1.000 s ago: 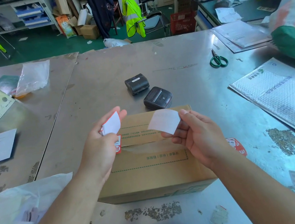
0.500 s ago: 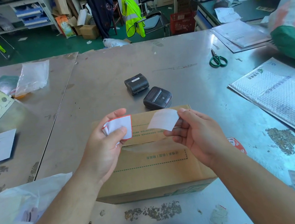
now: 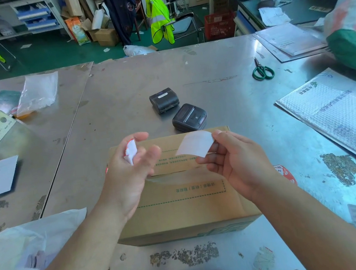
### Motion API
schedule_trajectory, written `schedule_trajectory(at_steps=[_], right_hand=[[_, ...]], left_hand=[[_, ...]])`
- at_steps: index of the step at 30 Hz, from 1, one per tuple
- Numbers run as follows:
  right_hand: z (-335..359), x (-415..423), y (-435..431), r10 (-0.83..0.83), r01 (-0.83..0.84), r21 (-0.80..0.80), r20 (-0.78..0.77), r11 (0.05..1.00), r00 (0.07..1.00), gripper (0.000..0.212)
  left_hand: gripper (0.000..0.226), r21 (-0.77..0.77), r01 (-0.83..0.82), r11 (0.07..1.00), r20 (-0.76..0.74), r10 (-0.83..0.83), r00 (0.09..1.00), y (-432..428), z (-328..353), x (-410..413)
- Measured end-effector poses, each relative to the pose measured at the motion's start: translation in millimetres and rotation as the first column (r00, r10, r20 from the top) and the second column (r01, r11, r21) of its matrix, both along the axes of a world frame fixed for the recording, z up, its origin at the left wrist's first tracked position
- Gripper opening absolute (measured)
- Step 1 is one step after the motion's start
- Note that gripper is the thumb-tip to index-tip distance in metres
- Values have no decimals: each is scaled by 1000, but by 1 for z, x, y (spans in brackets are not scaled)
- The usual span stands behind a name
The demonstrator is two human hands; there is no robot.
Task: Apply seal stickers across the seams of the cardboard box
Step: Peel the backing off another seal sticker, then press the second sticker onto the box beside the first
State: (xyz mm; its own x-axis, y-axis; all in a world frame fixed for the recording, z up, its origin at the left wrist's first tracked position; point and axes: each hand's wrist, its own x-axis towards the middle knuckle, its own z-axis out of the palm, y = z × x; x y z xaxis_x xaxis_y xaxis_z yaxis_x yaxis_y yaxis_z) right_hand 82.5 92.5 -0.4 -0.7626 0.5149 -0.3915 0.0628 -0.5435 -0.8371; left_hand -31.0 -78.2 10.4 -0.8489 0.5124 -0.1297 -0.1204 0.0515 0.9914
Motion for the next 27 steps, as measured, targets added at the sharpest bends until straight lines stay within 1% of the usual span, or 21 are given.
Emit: schedule_trajectory(at_steps=[1, 2, 5, 6, 8, 10, 11, 13, 15, 16, 18, 21, 22, 23, 24, 25, 26, 27], right_hand=[[1, 0, -1, 2, -2, -3, 0, 1000, 1000, 19], [2, 0, -1, 4, -4, -6, 2, 1000, 1000, 20], [6, 0, -4, -2, 2, -16, 13, 1000, 1000, 24], [7, 0, -5, -8, 9, -21, 16, 1000, 1000, 26], [8, 0, -5, -25, 25, -43, 18, 999, 1000, 28], [9, 0, -5, -32, 34, -68, 24, 997, 999, 24], [8, -1, -5, -32, 34, -80, 30, 996, 999, 23], [7, -3, -6, -24, 29, -98, 48, 995, 999, 21], [7, -4, -8, -6, 13, -105, 62, 994, 998, 23], [7, -4, -9, 3, 4, -104, 66, 995, 998, 23], [8, -4, -11, 17, -10, -101, 73, 995, 997, 27], [10, -4, -12, 28, -21, -98, 76, 995, 997, 29], [10, -3, -11, 28, -20, -101, 76, 995, 997, 29], [11, -3, -11, 29, -21, -108, 72, 994, 997, 28], [11, -2, -12, 34, -27, -112, 65, 993, 997, 27], [11, -2, -12, 47, -40, -116, 52, 992, 998, 26], [10, -2, -13, 60, -55, -121, 32, 991, 998, 25], [9, -2, -14, 66, -64, -131, 9, 989, 998, 26]], left_hand=[[41, -41, -4, 999, -56, 2, 998, 0, -1, -1], [42, -50, -10, 999, -83, 6, 997, 0, -2, -2], [33, 2, -14, 1000, -17, 14, 1000, 1, 0, -2], [34, 3, -16, 1000, -21, 16, 1000, 2, 1, -2], [36, -28, -21, 999, -78, 18, 997, 2, 2, -1], [44, -83, -21, 996, -197, 5, 980, -1, 4, 2], [47, -148, -20, 989, -293, -25, 956, -2, 4, 4], [39, -320, -54, 946, -508, -123, 853, -1, 9, 11], [35, -409, -116, 905, -627, -187, 757, 4, 13, 21], [33, -419, -146, 896, -655, -187, 732, 6, 14, 24], [26, -391, -190, 901, -702, -159, 694, 10, 13, 27], [9, -370, -207, 906, -766, -171, 620, 11, 10, 25], [6, -369, -213, 905, -775, -172, 608, 11, 8, 23], [5, -364, -217, 906, -770, -162, 618, 10, 7, 22], [7, -352, -218, 910, -749, -134, 649, 10, 7, 22], [10, -330, -222, 918, -706, -83, 704, 12, 6, 22], [13, -293, -225, 929, -625, -8, 781, 15, 7, 22], [14, -232, -235, 944, -486, 97, 869, 19, 7, 23]])
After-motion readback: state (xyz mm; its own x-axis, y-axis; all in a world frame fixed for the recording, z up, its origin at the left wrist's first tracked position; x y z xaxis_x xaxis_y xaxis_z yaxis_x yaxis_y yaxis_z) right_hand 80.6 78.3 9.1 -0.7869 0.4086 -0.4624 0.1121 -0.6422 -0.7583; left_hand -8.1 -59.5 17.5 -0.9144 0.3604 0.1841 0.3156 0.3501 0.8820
